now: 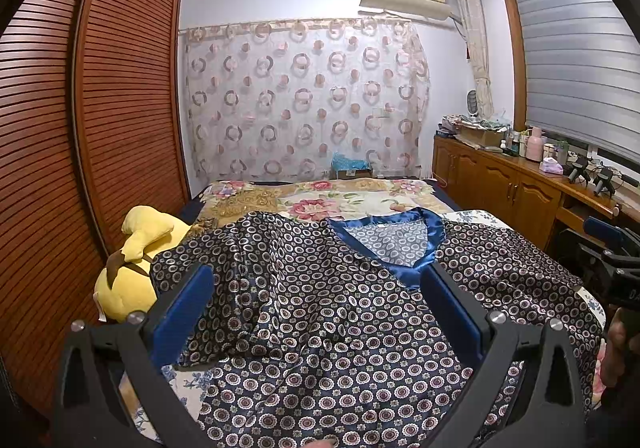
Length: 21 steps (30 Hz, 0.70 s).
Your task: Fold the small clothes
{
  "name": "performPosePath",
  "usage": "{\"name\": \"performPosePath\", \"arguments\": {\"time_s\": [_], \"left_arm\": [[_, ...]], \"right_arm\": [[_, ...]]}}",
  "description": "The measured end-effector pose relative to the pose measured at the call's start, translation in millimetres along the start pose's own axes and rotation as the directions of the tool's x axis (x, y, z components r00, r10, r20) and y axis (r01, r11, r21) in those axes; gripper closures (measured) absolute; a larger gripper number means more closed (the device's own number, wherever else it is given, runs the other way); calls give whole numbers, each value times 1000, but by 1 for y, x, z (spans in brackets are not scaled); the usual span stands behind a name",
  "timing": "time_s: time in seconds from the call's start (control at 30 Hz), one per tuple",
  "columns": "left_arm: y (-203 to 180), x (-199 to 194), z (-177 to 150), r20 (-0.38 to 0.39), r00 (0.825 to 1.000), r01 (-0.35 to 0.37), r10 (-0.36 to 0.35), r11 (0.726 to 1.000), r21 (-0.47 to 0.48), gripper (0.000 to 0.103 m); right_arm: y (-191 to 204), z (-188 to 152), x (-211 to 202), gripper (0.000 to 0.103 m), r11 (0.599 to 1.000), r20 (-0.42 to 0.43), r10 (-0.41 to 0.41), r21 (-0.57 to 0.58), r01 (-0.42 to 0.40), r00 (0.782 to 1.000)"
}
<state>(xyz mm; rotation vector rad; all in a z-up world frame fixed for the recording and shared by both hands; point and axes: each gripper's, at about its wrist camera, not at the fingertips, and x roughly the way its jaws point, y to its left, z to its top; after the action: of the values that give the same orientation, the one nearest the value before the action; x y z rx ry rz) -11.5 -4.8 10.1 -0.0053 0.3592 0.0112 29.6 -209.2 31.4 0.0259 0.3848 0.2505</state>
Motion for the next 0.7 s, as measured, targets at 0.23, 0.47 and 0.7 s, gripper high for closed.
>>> {"name": "performPosePath", "arguments": {"time_s": [0.23, 0.47, 0.7], "left_arm": [[6, 5, -4, -19, 1000, 5, -5, 1000, 3, 0], [18, 18, -13, -60, 998, -17, 17, 1000, 12, 0], [41, 33, -32, -94, 994, -56, 56, 998, 2, 0]], "right_arm": [[9, 3, 16, 0, 1000, -23, 17, -6, -17, 1000], [18, -7, 34, 0, 999, -60, 45, -21, -47, 997], [20, -25, 52, 0, 996, -107, 76, -29, -79, 991]]}}
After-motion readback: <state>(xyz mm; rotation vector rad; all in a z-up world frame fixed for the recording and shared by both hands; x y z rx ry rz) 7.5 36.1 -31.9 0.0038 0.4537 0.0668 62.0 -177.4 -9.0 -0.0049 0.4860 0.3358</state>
